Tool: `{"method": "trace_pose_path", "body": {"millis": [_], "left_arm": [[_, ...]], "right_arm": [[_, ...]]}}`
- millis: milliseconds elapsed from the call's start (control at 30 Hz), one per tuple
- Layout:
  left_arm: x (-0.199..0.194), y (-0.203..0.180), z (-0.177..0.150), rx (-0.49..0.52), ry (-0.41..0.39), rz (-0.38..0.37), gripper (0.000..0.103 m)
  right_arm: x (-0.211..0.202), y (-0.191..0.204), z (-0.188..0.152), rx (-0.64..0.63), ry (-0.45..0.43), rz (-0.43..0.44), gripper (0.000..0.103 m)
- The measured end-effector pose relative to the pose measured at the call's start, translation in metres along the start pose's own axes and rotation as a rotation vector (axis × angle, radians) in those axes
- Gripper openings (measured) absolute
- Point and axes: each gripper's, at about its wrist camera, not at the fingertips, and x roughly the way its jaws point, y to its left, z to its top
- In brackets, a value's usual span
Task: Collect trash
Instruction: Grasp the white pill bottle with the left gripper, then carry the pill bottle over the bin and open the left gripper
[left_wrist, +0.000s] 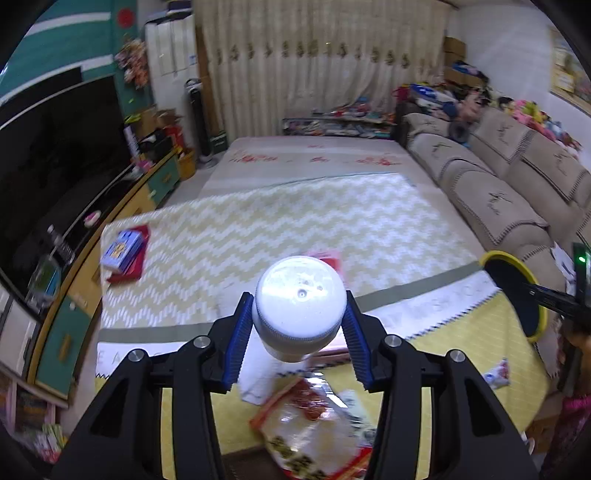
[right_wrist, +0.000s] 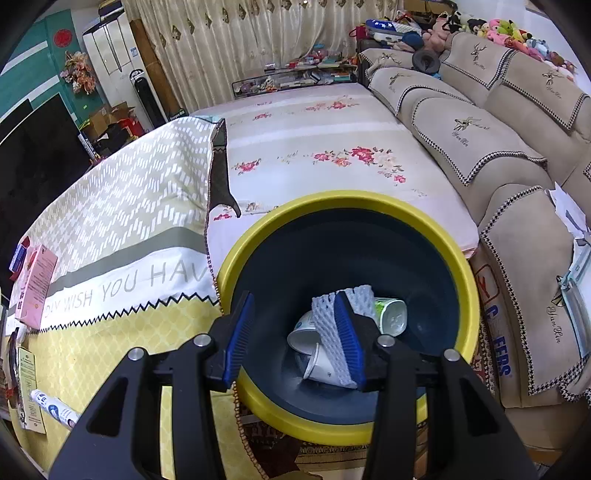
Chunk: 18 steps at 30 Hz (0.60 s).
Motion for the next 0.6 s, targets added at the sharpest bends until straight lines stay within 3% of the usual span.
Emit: {"method": "trace_pose_path", "body": {"millis": [267, 600], "left_arm": [[-0.011, -0.083, 0.012, 0.111, -0.004, -0.154, 0.048], [0.027, -0.216, 0.021, 0.249, 0.073, -0.334, 0.048]], "right_arm": [[-0.014, -0.022, -0.002, 0.017, -0.034, -0.018, 0.043], [-0.033, -0.073, -0.016, 0.078, -0.069, -0.062, 0.043]]}}
